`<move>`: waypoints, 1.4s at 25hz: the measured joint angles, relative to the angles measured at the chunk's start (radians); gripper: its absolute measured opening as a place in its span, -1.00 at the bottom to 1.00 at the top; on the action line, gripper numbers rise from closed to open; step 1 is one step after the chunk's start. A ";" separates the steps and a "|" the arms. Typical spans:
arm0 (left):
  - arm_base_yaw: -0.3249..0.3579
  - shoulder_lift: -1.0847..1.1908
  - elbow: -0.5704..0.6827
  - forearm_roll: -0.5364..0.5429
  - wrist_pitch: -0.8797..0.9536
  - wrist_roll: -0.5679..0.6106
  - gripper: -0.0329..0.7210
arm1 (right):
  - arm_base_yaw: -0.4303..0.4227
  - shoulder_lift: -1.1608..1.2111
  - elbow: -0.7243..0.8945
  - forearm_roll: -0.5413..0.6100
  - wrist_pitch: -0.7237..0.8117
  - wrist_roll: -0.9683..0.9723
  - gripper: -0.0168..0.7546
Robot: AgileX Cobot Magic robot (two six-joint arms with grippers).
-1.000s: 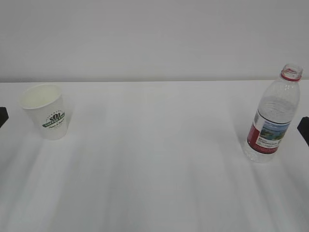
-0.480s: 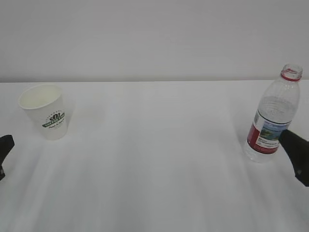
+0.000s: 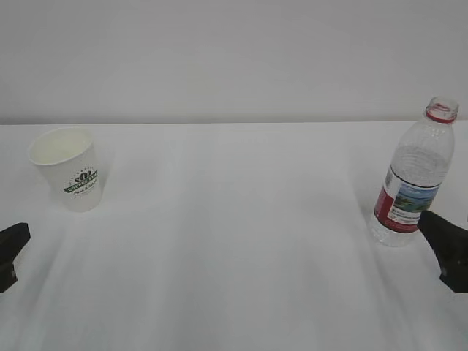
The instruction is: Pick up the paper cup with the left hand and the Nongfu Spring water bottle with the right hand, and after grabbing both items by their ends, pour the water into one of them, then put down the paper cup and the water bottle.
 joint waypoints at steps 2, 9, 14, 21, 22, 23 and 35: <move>0.000 0.000 0.000 0.000 0.000 0.000 0.09 | 0.000 0.002 0.000 0.018 0.000 -0.002 0.52; 0.000 0.015 0.000 0.000 -0.002 0.000 0.09 | 0.000 0.066 0.000 0.037 -0.004 -0.037 0.52; 0.000 0.017 0.000 0.000 -0.002 0.016 0.09 | 0.000 0.115 -0.028 0.039 -0.004 -0.043 0.52; 0.000 0.017 -0.008 0.000 -0.002 0.029 0.09 | 0.000 0.153 -0.065 0.055 -0.010 -0.045 0.52; 0.000 0.017 -0.016 0.000 -0.002 0.031 0.09 | 0.000 0.157 -0.067 0.062 -0.010 -0.045 0.52; 0.000 0.017 -0.024 0.000 -0.002 0.031 0.09 | 0.000 0.165 -0.072 0.070 -0.010 -0.045 0.52; 0.000 0.137 -0.099 0.031 -0.008 0.031 0.09 | 0.000 0.261 -0.144 0.087 -0.011 -0.045 0.66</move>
